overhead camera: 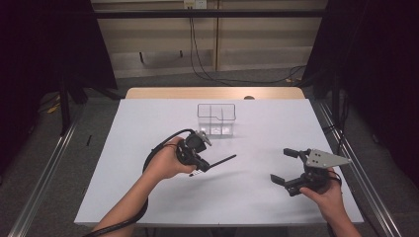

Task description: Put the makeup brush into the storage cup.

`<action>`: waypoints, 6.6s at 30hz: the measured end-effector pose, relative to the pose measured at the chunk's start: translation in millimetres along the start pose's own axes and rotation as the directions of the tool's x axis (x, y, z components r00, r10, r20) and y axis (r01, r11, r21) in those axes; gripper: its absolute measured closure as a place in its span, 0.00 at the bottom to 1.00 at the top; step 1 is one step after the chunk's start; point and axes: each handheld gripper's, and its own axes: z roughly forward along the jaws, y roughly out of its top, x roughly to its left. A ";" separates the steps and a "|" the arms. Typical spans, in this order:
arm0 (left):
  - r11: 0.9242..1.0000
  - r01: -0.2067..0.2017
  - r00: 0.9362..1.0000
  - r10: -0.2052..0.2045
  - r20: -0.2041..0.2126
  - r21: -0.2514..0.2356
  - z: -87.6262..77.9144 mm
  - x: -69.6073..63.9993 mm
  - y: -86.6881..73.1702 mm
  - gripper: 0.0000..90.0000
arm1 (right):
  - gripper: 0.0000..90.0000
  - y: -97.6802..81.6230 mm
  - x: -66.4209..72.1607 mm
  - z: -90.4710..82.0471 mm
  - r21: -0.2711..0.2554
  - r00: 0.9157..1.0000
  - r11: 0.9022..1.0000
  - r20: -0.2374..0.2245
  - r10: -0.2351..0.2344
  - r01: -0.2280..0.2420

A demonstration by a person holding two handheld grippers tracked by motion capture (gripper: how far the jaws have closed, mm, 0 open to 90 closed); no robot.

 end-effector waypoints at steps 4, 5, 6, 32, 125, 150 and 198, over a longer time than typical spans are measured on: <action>1.000 -0.005 1.000 0.005 0.009 -0.003 1.2 -2.2 2.9 0.93 | 0.00 5.3 0.6 9.2 0.009 1.000 1.000 -0.020 -0.008 0.008; 1.000 -0.008 1.000 0.009 0.011 -0.003 1.5 -2.8 3.7 0.93 | 0.00 7.0 1.3 11.3 0.009 1.000 1.000 -0.027 -0.007 0.007; 1.000 -0.009 1.000 0.009 0.009 -0.002 1.7 -3.6 4.3 0.93 | 0.00 8.9 1.8 13.4 0.009 0.999 1.000 -0.030 -0.013 0.013; 0.997 -0.070 0.997 0.070 0.046 0.015 8.2 -16.9 17.6 0.93 | 0.00 31.7 6.1 55.2 0.244 0.990 0.966 -0.132 -0.053 0.085; 0.919 -0.043 0.989 0.096 0.116 -0.393 -3.0 -6.4 5.4 0.37 | 0.94 28.7 27.6 95.8 0.384 0.910 0.863 -0.373 -0.181 0.329; 0.822 0.005 0.993 0.064 0.100 -0.570 3.8 -2.0 -9.6 0.09 | 0.94 23.4 26.7 95.8 0.288 0.947 0.940 -0.310 -0.087 0.181; 0.739 0.026 0.995 0.044 0.086 -0.673 12.3 -3.7 -11.3 0.12 | 0.93 27.4 34.1 100.4 0.083 0.968 0.996 -0.251 -0.011 0.033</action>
